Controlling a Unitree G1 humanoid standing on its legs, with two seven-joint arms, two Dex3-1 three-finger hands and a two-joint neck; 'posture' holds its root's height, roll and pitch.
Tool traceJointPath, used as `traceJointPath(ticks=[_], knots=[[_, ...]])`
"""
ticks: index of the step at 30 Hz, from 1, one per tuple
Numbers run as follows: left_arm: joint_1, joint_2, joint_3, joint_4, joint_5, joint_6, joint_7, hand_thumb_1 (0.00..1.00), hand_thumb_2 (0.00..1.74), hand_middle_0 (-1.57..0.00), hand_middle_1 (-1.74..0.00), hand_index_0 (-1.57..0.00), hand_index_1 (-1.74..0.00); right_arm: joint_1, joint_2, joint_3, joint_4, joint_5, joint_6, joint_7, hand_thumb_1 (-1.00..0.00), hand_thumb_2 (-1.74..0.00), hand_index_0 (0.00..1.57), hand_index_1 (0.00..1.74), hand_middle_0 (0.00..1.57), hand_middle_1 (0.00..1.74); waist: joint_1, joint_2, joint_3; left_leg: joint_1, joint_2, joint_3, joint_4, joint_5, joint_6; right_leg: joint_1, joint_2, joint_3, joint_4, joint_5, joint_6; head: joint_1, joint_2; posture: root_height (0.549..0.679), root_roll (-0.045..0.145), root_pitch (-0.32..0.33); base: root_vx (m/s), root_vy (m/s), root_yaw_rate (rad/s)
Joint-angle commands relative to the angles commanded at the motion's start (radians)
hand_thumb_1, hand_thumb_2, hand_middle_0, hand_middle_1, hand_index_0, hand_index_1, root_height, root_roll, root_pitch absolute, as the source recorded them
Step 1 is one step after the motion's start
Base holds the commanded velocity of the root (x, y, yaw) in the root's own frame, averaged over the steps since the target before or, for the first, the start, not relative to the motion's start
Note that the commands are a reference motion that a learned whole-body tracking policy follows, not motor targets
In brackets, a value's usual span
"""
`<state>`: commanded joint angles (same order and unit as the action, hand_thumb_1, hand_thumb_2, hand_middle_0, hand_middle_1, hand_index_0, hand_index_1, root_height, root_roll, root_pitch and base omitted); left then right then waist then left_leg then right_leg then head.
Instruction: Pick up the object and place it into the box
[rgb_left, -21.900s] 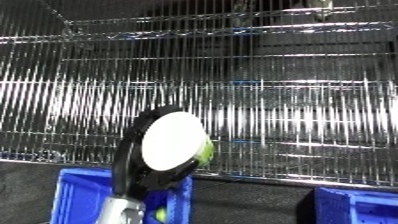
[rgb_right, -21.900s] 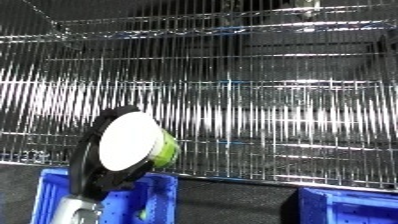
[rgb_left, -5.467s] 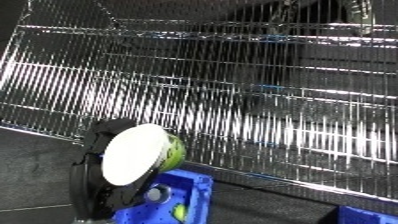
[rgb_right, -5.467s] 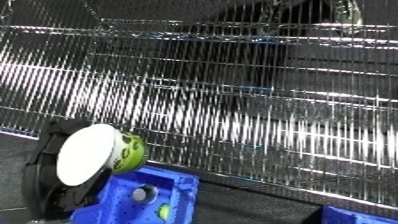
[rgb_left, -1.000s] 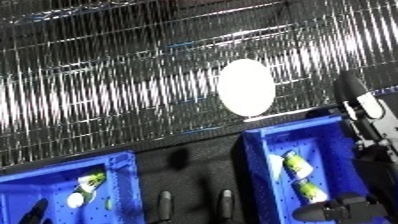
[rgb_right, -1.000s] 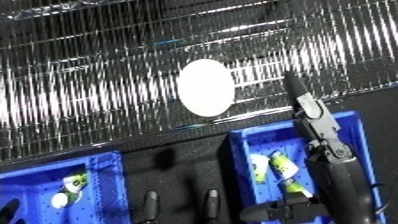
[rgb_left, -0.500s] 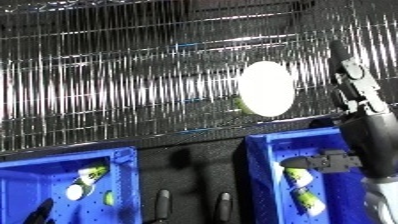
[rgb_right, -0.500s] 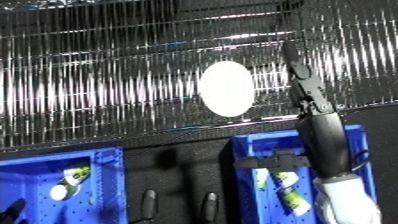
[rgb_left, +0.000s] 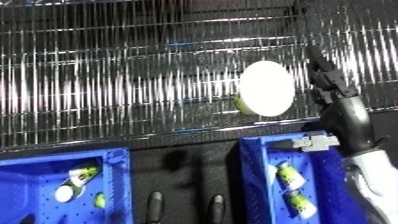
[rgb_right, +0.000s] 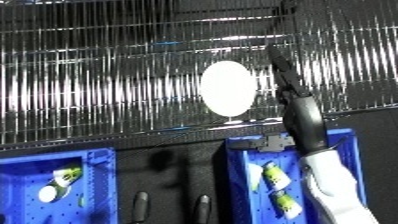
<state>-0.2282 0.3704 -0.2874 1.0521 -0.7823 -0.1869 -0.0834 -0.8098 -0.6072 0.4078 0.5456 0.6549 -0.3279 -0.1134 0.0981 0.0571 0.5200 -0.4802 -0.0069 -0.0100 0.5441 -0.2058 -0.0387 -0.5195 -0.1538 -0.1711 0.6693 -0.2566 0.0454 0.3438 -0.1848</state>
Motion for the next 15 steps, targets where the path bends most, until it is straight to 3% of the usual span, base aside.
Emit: traceJointPath(ticks=[15], knots=[[0.019, -0.012, -0.046, -0.067, 0.025, -0.009, -0.009, 0.0, 0.0, 0.0, 0.0, 0.0, 0.0, -0.134, 0.029, 0.049, 0.1, 0.073, 0.066, 0.096, 0.0, 0.0, 0.0, 0.0, 0.0, 0.0, 0.029, 0.027, 0.0, -0.013, -0.012, -0.007, -0.003, 0.006, -0.0037, -0.018, -0.0063, -0.003, 0.011, -0.005, -0.012, 0.067, -0.001, 0.644, 0.069, 0.119, 0.023, 0.012, 0.019]])
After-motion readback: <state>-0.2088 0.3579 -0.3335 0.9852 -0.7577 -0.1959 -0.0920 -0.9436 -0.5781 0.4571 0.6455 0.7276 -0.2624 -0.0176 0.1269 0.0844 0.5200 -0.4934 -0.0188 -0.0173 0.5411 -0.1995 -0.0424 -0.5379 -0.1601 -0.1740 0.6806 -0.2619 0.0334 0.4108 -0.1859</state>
